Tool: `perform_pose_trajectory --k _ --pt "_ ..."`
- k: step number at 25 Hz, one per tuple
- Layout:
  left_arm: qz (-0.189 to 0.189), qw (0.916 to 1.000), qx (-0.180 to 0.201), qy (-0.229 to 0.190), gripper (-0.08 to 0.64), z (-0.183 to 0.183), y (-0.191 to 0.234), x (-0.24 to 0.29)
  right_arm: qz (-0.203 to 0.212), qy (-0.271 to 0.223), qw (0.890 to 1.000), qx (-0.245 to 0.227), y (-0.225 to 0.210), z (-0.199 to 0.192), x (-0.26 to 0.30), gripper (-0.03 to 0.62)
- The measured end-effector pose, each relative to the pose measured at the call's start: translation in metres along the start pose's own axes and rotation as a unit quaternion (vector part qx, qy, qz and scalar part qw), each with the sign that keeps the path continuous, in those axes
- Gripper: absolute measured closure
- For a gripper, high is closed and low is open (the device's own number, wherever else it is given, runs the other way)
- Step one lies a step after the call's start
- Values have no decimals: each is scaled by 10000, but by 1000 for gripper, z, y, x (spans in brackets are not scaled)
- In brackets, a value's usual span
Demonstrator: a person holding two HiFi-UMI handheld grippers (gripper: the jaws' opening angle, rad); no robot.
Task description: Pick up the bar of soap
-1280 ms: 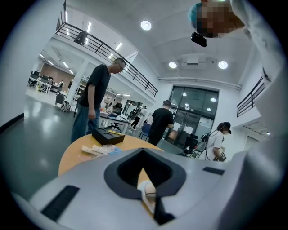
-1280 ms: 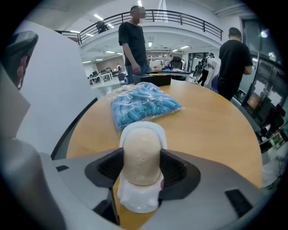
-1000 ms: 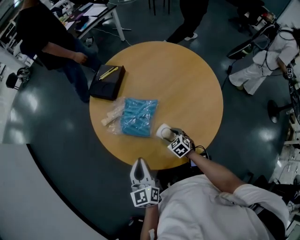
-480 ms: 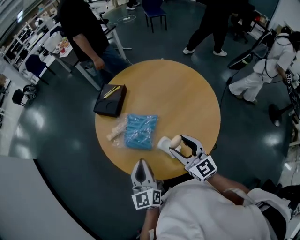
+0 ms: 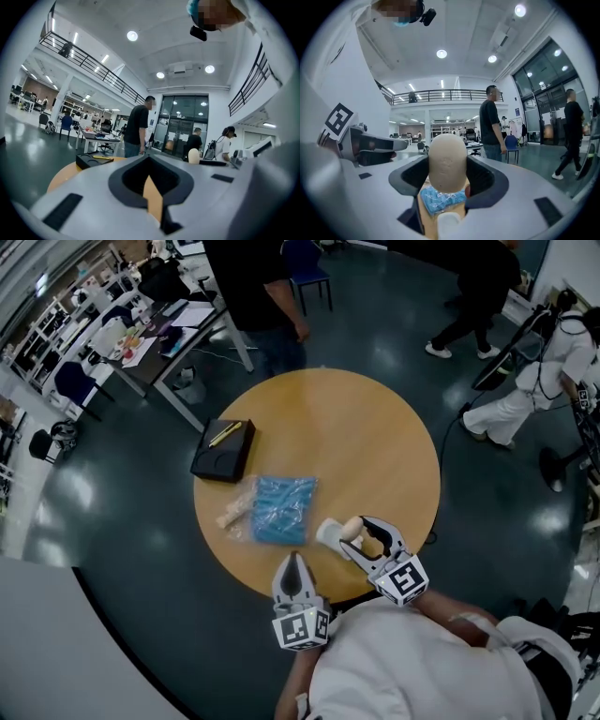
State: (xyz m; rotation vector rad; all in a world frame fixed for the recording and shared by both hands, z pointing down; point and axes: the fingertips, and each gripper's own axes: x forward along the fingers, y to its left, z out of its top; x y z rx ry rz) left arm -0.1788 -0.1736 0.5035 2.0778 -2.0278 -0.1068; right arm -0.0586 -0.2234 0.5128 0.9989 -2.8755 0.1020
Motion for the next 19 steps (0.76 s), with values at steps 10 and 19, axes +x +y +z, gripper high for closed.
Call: perform_pose_trajectory --k 10,19 --pt "134 9999 1 -46 554 2 9 3 -137 15 9999 -66 -9 1 5 333" --pt "252 9996 -67 -69 554 0 17 4 -113 46 9999 -96 -9 -5 8 333"
